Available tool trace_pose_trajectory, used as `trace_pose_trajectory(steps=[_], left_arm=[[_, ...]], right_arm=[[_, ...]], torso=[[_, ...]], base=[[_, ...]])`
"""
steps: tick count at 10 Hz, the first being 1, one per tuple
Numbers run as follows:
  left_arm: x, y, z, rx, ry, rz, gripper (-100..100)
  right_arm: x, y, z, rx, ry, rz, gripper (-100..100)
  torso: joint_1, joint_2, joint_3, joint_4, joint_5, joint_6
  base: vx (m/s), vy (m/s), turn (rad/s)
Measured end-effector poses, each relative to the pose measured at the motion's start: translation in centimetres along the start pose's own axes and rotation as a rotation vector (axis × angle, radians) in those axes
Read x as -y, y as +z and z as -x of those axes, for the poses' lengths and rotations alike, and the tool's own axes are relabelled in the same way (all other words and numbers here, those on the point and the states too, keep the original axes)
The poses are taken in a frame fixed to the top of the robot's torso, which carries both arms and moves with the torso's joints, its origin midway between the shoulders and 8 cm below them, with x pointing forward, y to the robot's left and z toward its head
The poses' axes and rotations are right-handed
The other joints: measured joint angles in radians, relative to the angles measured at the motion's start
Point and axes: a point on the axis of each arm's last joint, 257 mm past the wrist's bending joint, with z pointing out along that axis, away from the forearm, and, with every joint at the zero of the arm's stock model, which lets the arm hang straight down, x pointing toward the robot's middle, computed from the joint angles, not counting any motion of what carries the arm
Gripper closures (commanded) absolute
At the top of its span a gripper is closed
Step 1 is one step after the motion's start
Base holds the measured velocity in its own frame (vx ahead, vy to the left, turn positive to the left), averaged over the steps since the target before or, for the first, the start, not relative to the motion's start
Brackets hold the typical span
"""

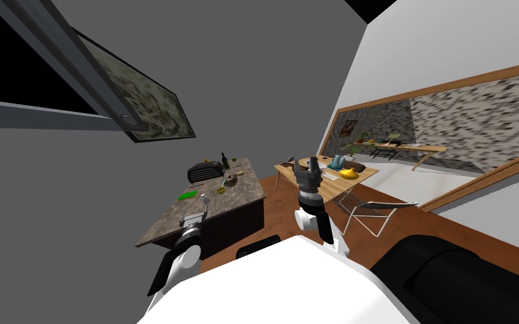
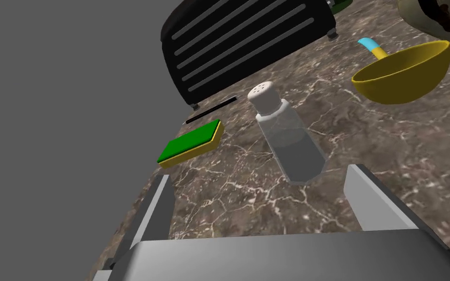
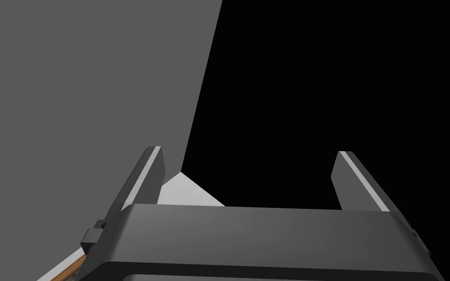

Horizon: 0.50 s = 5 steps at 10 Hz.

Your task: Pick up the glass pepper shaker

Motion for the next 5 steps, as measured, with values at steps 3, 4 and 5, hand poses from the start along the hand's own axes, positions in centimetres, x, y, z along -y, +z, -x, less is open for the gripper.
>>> trace_pose_trajectory(steps=[3, 4, 5], left_arm=[[0.1, 1.8, 1.6, 0.043, -0.114, -0.011, -100], [0.1, 2.4, 2.0, 0.055, -0.152, -0.015, -100], [0.1, 2.8, 2.5, 0.067, -0.187, -0.018, -100]], right_arm=[[0.0, 0.0, 0.0, 0.0, 0.0, 0.0, 0], [0.0, 0.0, 0.0, 0.0, 0.0, 0.0, 0], [0.0, 0.0, 0.0, 0.0, 0.0, 0.0, 0]], torso=[[0.0, -0.001, -0.001, 0.0, 0.0, 0.0], [0.0, -0.001, 0.0, 0.0, 0.0, 0.0], [0.001, 0.0, 0.0, 0.0, 0.0, 0.0]], base=[[0.063, -0.055, 0.063], [0.054, -0.035, 0.068], [0.06, -0.027, 0.054]])
